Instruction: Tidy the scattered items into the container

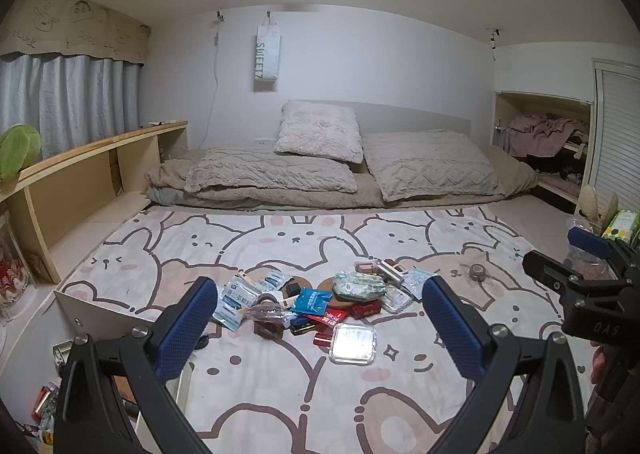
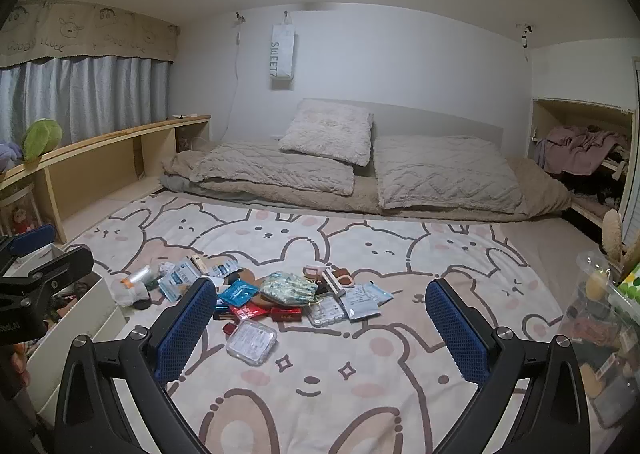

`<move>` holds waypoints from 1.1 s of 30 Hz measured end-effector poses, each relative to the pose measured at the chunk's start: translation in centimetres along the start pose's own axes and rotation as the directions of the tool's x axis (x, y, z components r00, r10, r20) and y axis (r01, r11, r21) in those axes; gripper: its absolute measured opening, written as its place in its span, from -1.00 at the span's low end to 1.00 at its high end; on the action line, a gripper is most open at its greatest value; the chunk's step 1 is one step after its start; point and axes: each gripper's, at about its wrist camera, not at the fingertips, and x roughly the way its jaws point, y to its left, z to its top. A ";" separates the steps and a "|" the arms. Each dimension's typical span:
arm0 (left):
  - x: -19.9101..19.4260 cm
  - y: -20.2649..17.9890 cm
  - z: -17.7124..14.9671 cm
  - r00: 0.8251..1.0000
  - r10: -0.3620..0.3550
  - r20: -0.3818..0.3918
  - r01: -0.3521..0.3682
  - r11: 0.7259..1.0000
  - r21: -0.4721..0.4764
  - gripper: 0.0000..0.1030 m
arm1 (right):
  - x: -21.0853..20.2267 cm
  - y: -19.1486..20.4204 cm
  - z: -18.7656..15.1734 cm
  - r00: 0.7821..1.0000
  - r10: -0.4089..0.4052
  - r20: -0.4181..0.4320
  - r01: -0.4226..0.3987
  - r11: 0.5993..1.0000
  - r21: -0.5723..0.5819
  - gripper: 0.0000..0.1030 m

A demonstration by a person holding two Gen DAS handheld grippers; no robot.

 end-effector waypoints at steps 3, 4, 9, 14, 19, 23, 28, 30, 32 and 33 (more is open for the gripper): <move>0.0 -0.1 0.0 1.000 0.001 0.001 -0.001 1.000 0.000 1.00 | -0.1 0.1 0.0 1.000 -0.004 0.001 0.004 1.000 -0.004 1.00; -0.4 -0.1 -0.2 1.000 0.000 0.001 0.000 1.000 0.001 1.00 | -0.1 0.0 0.0 1.000 -0.004 0.000 0.004 1.000 -0.004 1.00; -0.8 -0.3 -0.4 1.000 0.000 0.004 0.000 1.000 0.008 1.00 | 0.1 0.0 0.0 1.000 -0.004 -0.002 0.004 1.000 -0.004 1.00; -0.8 -0.3 -0.4 1.000 0.001 0.004 -0.001 1.000 0.009 1.00 | 0.1 0.0 0.1 1.000 -0.005 0.000 0.005 1.000 -0.001 1.00; -0.8 -0.3 -0.5 1.000 -0.001 0.003 0.000 1.000 0.011 1.00 | 0.1 0.1 0.0 1.000 -0.005 -0.001 0.005 1.000 -0.003 1.00; -0.8 -0.4 -0.5 1.000 0.000 0.003 0.000 1.000 0.010 1.00 | 0.1 0.1 0.0 1.000 -0.005 -0.001 0.005 1.000 -0.003 1.00; -0.8 -0.4 -0.6 1.000 0.001 0.002 -0.001 1.000 0.010 1.00 | 0.1 0.1 0.0 1.000 -0.005 0.000 0.005 1.000 -0.003 1.00; -0.8 -0.4 -0.5 1.000 0.001 0.002 -0.001 1.000 0.010 1.00 | 0.1 0.1 0.0 1.000 -0.005 0.000 0.005 1.000 -0.002 1.00; -0.8 -0.4 -0.5 1.000 0.001 0.003 -0.001 1.000 0.010 1.00 | 0.1 0.1 0.1 1.000 -0.005 0.000 0.005 1.000 -0.003 1.00; -0.8 -0.4 -0.5 1.000 0.001 0.003 -0.001 1.000 0.011 1.00 | 0.1 0.1 0.1 1.000 -0.005 0.000 0.005 1.000 -0.003 1.00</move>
